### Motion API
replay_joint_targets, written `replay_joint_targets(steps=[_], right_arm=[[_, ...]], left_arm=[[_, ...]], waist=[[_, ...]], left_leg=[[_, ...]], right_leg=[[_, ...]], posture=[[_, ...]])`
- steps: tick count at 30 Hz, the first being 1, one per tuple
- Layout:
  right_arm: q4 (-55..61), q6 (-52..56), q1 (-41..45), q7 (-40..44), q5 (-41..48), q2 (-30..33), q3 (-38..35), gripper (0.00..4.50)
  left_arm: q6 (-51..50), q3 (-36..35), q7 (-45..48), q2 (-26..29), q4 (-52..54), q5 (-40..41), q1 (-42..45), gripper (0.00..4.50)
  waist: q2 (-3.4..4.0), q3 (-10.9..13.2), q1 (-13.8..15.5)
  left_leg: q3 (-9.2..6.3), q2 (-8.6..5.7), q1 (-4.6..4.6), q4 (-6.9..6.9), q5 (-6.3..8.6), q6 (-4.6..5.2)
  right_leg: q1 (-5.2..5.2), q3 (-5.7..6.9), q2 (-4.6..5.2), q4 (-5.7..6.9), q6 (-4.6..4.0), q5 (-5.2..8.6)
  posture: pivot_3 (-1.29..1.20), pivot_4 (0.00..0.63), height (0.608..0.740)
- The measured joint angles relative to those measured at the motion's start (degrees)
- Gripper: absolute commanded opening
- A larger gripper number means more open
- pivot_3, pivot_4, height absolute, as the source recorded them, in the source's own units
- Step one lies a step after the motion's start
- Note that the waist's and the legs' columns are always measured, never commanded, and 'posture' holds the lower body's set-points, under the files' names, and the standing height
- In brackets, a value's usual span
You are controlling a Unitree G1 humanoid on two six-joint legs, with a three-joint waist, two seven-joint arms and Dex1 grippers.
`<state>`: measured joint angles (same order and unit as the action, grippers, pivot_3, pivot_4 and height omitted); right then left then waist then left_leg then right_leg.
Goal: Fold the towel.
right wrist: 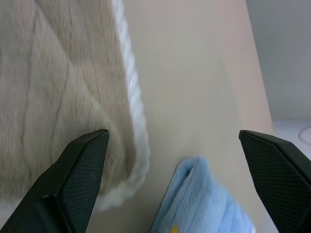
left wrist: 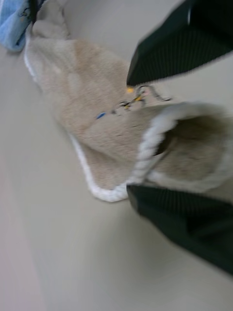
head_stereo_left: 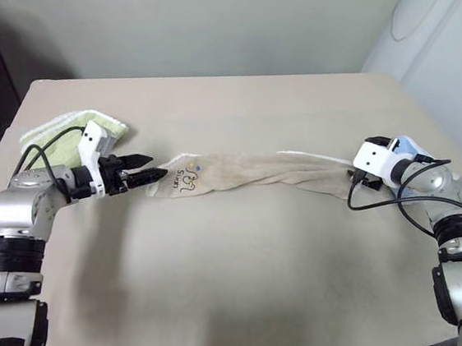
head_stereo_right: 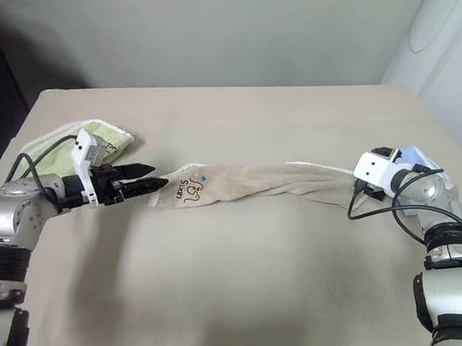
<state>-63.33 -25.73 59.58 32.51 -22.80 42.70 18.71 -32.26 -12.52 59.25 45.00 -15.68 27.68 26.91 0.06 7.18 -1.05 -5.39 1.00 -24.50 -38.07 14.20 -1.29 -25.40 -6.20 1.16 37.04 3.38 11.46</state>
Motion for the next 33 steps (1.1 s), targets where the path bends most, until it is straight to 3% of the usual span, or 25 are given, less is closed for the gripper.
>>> replay_joint_targets(steps=[5, 12, 23, 28, 33], right_arm=[[0.0, -0.5, 0.0, 0.0, 0.1, -0.1, -0.1, 4.50], [1.0, -0.5, -0.4, 2.5, 3.0, -0.6, -2.7, 4.50], [14.7, 13.9, -9.4, 16.7, 18.8, 0.5, -14.4, 4.50], [31.3, 38.6, -20.8, 23.7, 32.3, 4.6, -23.8, 4.50], [39.5, 59.7, -27.0, 21.9, 40.3, 4.5, -29.5, 4.50]], left_arm=[[-0.8, 0.2, 3.3, 2.3, 0.0, 0.0, -0.8, 4.46], [-1.2, 5.8, 5.7, 0.8, 0.2, -0.7, -2.0, 4.46], [-1.2, 7.1, 5.1, -1.5, -1.0, -2.0, -0.4, 4.46], [-1.5, 6.4, 5.4, -1.6, 0.5, -1.1, -2.5, 2.78], [-2.0, 5.7, 5.7, -1.5, 1.5, 0.2, -3.7, 0.94]], waist=[[0.00, 0.0, 0.1], [0.00, 0.0, 0.1], [0.00, 0.0, 0.2], [-0.03, 0.0, 0.7], [-0.03, 0.0, 0.6]], left_leg=[[0.00, 0.00, 0.00, 0.01, 0.00, 0.00], [0.00, 0.00, -0.01, 0.01, 0.00, 0.00], [0.04, 0.00, -0.02, 0.00, -0.06, -0.11], [0.07, 0.00, -0.01, 0.00, -0.39, -0.68], [0.14, -0.01, 0.11, -0.05, -0.40, -0.68]], right_leg=[[0.00, 0.00, 0.00, 0.00, -0.01, 0.00], [0.00, 0.00, 0.01, -0.01, -0.01, 0.00], [0.02, -0.01, -0.01, -0.02, -0.02, 0.00], [0.11, -0.01, -0.04, -0.07, -0.10, 0.06], [0.13, -0.12, -0.07, -0.06, -0.11, 0.07]], posture=[[0.00, 0.150, 0.740], [0.00, 0.150, 0.740], [0.00, 0.150, 0.740], [0.00, 0.150, 0.740], [0.00, 0.150, 0.740]])
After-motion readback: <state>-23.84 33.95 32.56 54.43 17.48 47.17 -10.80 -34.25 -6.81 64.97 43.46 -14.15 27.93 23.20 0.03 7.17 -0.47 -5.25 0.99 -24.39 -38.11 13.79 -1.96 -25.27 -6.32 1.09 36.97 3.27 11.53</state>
